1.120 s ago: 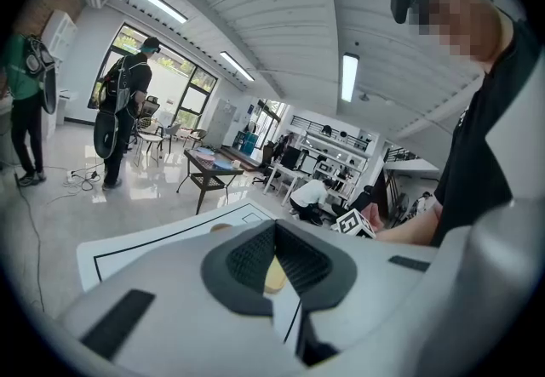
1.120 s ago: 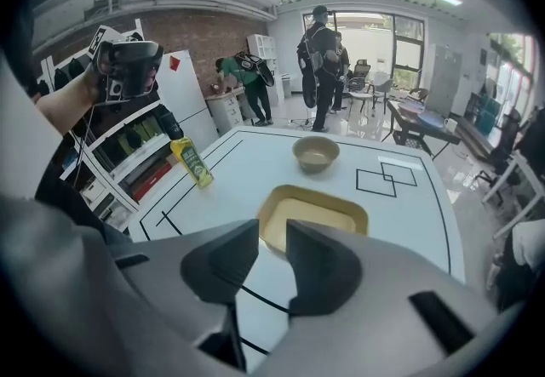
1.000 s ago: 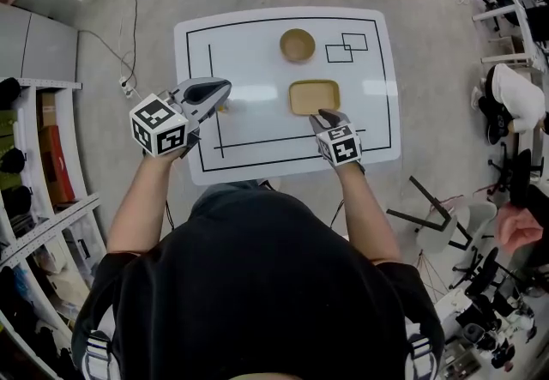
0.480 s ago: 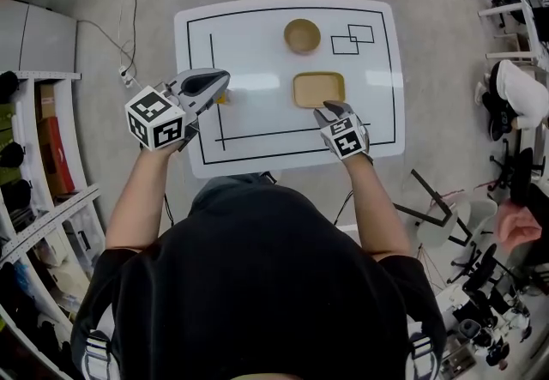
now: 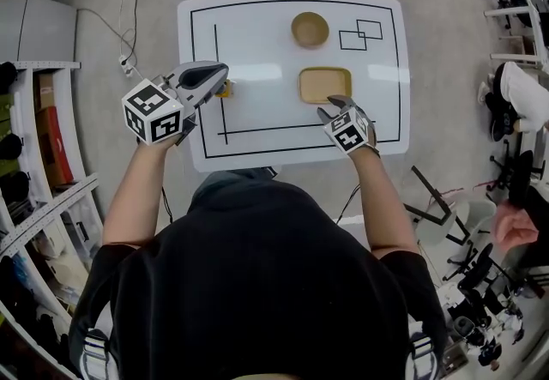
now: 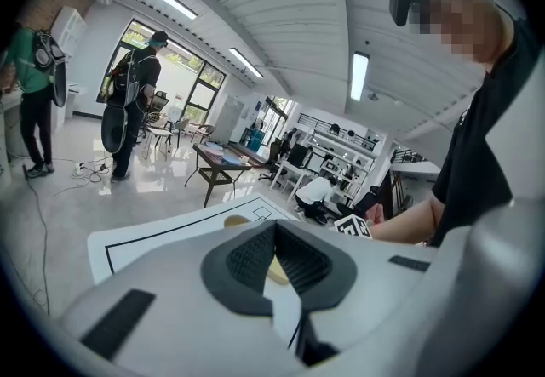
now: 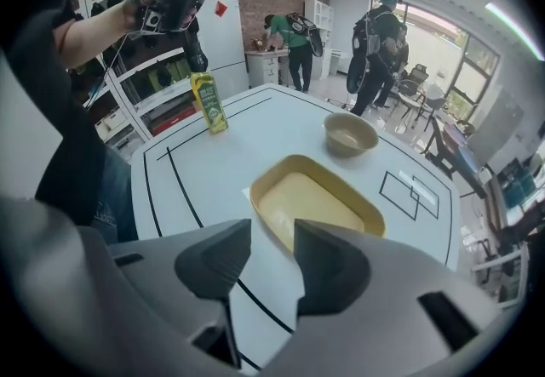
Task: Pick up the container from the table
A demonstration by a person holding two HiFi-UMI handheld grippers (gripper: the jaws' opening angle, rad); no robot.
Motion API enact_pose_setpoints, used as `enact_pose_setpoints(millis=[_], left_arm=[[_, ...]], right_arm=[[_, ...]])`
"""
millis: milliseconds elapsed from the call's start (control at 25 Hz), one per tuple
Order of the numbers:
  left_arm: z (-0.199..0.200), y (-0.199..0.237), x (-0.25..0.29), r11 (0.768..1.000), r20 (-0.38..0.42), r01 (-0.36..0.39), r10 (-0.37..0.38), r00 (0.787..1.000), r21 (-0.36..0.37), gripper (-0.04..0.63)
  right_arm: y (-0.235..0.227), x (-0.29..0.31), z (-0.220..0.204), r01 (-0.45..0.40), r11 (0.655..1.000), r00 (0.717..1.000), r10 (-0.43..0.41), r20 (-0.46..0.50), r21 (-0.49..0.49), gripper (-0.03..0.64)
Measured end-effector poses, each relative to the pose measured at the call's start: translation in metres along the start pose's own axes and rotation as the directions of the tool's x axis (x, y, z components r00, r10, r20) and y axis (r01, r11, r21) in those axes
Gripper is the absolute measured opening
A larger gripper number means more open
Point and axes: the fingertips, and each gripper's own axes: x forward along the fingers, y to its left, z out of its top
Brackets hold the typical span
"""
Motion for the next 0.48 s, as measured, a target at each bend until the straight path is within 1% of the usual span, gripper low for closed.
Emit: enact_pose_setpoints(millis=[160,480], left_arm=[[-0.001,0.003,-0.002,1.0,0.002,-0.002,0.002,1.0,-0.004,0.006],[-0.006,0.008,-0.005,1.0,-0.002,-0.007,0.007,1.0,-0.015,0.006]], right_arm=[[0.001,0.007,-0.003,-0.002,0.999,1.0,0.0,-0.03,-0.044,0.164],[-0.003,0.02,-0.011,-0.001,0.997,0.998,-0.004,-0.069,-0.077,0.17]])
